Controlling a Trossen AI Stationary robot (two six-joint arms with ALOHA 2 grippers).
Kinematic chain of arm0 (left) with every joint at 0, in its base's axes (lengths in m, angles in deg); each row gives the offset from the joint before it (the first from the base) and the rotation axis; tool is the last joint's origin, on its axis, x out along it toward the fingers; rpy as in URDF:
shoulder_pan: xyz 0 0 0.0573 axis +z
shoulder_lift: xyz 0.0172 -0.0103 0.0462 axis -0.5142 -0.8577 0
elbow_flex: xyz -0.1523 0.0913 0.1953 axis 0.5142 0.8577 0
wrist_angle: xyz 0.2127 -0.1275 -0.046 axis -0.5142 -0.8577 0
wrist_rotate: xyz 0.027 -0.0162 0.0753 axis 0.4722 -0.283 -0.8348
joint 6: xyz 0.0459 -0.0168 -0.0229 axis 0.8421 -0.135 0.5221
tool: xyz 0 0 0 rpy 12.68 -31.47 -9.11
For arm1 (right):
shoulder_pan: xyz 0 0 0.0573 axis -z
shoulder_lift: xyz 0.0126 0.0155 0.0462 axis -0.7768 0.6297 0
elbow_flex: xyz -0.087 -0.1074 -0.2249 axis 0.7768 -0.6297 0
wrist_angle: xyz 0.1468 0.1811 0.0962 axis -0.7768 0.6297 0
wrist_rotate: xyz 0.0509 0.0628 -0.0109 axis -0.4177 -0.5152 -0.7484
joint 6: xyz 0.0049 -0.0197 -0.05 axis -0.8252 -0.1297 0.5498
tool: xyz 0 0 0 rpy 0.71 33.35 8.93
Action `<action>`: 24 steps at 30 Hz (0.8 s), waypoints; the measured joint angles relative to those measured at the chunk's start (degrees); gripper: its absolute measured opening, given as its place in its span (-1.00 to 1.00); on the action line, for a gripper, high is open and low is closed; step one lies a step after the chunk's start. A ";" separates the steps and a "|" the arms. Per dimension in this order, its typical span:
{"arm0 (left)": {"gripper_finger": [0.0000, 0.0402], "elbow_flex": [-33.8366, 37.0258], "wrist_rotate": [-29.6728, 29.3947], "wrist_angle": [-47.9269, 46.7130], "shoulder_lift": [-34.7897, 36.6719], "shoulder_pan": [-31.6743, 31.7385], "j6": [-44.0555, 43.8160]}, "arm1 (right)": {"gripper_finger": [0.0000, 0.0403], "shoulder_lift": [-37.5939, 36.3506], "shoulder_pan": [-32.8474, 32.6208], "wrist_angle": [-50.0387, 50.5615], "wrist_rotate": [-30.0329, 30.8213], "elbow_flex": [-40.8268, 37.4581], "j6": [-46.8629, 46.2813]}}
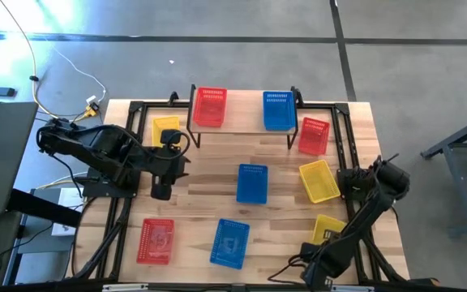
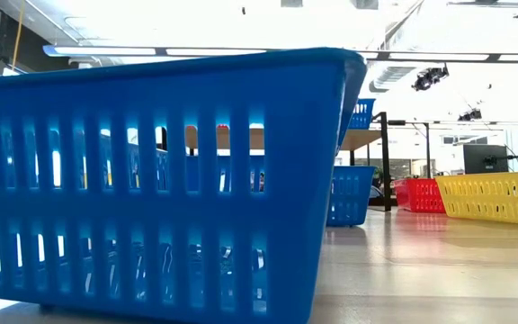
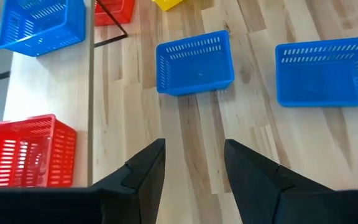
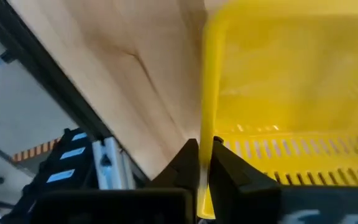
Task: Stack baskets on shelf by color
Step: Put the bottom right yellow basket on the shelf
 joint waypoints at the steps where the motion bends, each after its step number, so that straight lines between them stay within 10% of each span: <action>1: -0.22 0.00 -0.15 -0.02 -0.02 0.00 0.02 | -0.94 -0.01 0.21 0.05 -0.02 0.52 -0.05; 24: -0.22 6.62 -3.62 -5.63 -0.02 0.04 -5.93 | -1.00 -0.05 14.44 22.19 22.72 32.97 11.92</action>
